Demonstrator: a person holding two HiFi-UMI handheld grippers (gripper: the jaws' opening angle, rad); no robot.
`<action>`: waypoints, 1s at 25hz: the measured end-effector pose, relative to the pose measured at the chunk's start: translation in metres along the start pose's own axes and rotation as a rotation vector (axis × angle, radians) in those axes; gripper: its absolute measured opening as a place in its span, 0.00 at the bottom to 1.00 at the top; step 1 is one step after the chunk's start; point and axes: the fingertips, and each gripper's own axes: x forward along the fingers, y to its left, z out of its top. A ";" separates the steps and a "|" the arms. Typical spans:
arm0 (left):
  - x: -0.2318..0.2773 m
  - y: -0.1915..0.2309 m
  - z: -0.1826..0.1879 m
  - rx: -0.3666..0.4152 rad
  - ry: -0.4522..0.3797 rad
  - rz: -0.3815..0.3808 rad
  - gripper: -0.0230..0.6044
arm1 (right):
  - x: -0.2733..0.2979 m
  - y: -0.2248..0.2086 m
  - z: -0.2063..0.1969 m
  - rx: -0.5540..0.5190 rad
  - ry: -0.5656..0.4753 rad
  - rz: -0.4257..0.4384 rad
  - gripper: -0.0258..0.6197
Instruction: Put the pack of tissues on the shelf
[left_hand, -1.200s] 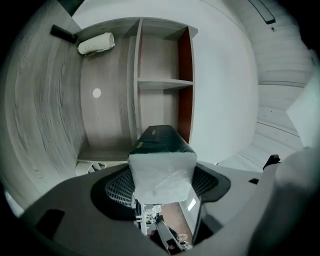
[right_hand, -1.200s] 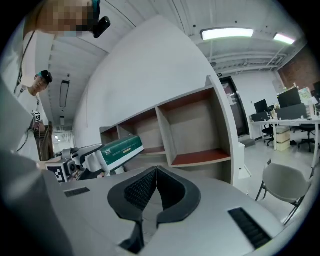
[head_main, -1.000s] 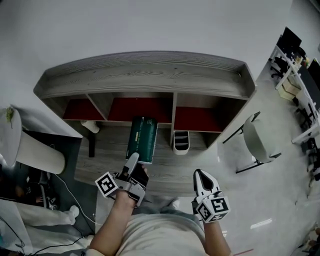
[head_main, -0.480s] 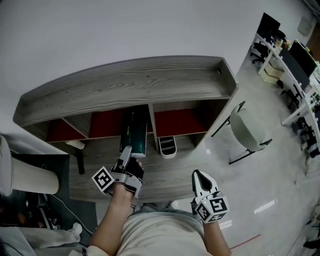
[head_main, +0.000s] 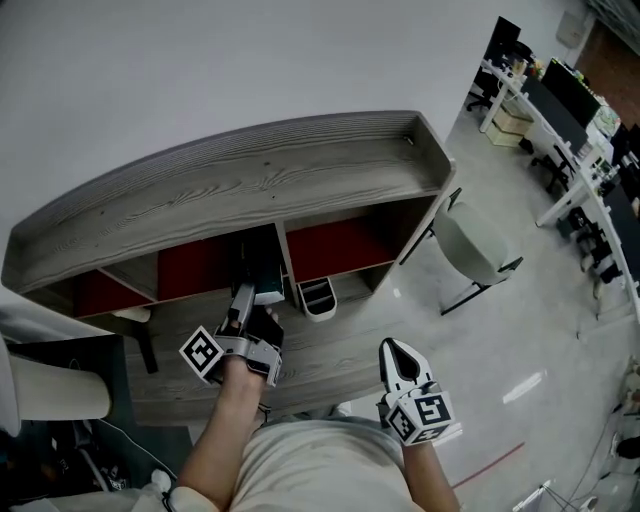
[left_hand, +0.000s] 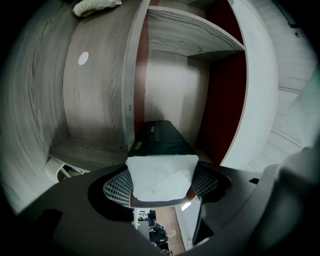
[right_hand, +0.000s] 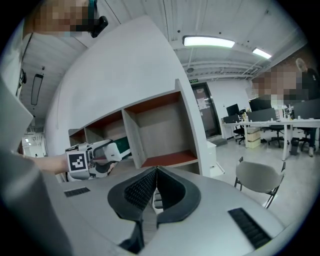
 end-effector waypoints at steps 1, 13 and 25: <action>0.003 0.000 -0.001 -0.003 0.008 -0.002 0.59 | 0.000 0.000 0.000 0.000 -0.001 -0.006 0.08; 0.027 -0.001 -0.008 0.000 0.058 0.002 0.61 | -0.003 0.002 0.003 -0.002 -0.012 -0.043 0.08; -0.008 -0.006 -0.032 0.080 0.186 0.005 0.70 | 0.013 0.028 -0.001 -0.018 0.023 0.057 0.08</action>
